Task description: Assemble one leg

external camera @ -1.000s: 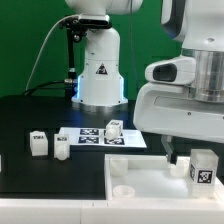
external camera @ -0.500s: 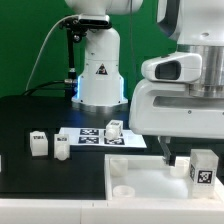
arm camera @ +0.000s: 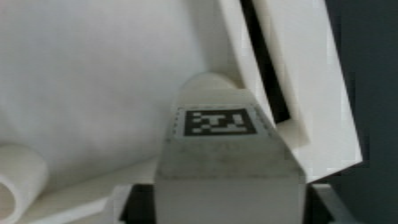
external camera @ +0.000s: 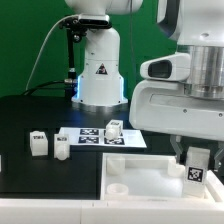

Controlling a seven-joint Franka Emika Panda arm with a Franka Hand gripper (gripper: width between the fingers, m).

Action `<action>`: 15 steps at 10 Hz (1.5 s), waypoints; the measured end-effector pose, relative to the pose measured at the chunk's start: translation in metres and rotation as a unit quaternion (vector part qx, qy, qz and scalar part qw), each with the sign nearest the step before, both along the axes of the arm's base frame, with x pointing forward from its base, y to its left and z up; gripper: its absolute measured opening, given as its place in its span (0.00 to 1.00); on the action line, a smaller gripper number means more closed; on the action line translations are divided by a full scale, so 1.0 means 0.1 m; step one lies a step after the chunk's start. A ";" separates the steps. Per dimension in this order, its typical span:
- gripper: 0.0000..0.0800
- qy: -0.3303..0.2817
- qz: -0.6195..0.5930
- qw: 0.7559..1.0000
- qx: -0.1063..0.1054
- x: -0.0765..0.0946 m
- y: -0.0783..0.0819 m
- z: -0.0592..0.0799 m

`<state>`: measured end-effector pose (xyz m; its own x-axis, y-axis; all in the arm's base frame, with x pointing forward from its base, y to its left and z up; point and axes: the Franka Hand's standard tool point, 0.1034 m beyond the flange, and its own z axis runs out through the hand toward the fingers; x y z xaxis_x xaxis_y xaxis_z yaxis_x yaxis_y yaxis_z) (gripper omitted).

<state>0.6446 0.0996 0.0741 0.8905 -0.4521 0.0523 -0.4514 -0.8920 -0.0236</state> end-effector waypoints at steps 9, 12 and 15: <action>0.36 0.019 -0.546 0.836 0.051 -0.02 0.05 -0.02; 0.36 0.022 -0.659 0.750 0.053 -0.03 0.06 -0.01; 0.36 0.020 -0.670 0.741 0.051 -0.03 0.06 -0.01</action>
Offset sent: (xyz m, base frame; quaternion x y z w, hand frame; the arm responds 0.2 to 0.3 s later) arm -0.0017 -0.0177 -0.0071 -0.0241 -0.0285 0.2520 0.9670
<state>0.6414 0.1056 0.0731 -0.3605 -0.9309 -0.0582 -0.9318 0.3622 -0.0226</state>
